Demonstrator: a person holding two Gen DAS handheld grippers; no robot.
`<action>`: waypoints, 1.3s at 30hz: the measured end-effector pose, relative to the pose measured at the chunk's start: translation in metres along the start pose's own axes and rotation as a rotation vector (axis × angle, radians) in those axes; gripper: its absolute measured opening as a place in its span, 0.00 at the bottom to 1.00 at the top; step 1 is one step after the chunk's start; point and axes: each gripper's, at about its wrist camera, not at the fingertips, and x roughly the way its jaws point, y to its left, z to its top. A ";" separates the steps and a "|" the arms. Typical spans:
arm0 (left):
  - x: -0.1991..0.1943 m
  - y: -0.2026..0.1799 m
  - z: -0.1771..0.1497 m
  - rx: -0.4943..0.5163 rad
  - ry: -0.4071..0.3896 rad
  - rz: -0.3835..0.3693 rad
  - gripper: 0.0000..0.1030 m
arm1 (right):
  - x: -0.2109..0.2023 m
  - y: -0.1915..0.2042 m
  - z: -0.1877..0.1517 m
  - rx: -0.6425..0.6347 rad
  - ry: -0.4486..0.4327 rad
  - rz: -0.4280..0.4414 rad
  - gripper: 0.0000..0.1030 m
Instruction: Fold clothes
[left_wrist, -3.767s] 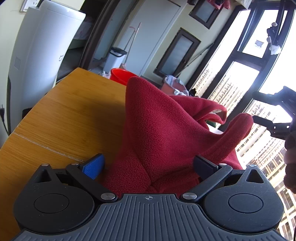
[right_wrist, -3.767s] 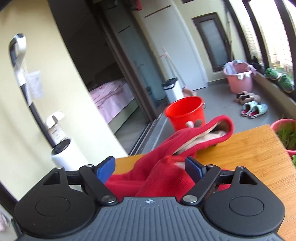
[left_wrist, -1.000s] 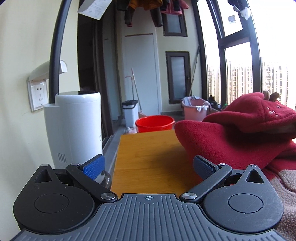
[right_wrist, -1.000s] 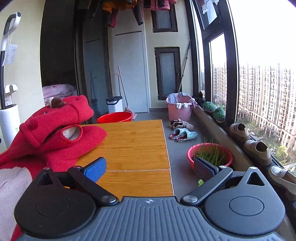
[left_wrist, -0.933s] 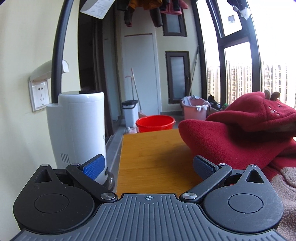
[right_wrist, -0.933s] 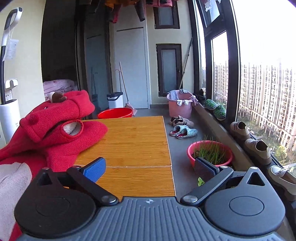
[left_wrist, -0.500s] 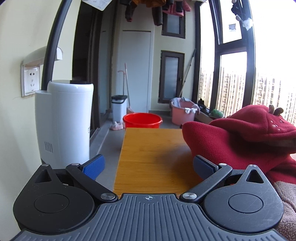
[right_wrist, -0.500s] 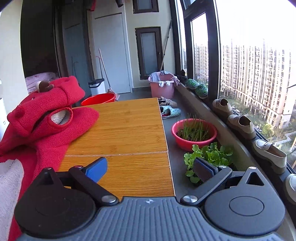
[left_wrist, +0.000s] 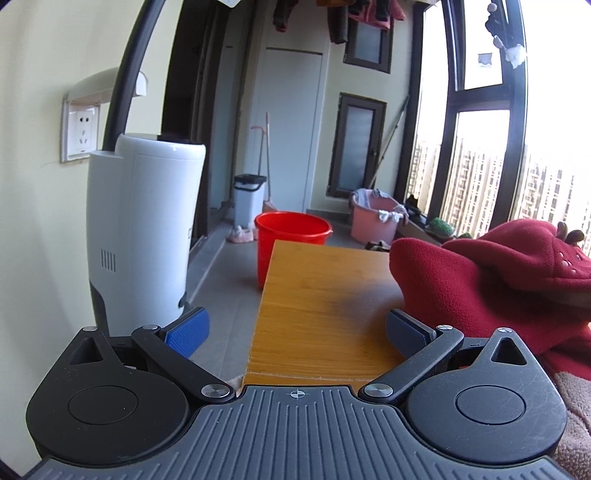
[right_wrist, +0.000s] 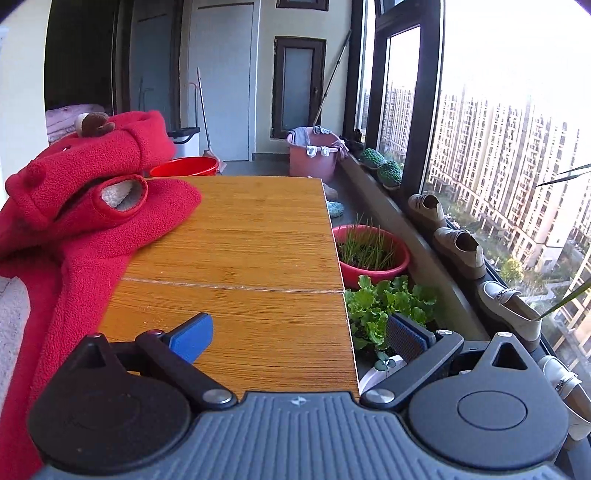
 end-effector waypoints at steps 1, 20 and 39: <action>-0.002 0.000 -0.001 0.005 0.003 -0.003 1.00 | -0.001 0.001 0.000 0.004 -0.003 -0.007 0.97; -0.045 -0.011 -0.021 0.120 0.072 0.027 1.00 | -0.025 -0.006 -0.009 0.092 -0.063 0.042 0.98; -0.026 -0.108 0.028 0.078 -0.060 -0.335 1.00 | -0.048 0.105 0.084 -0.099 -0.365 0.349 1.00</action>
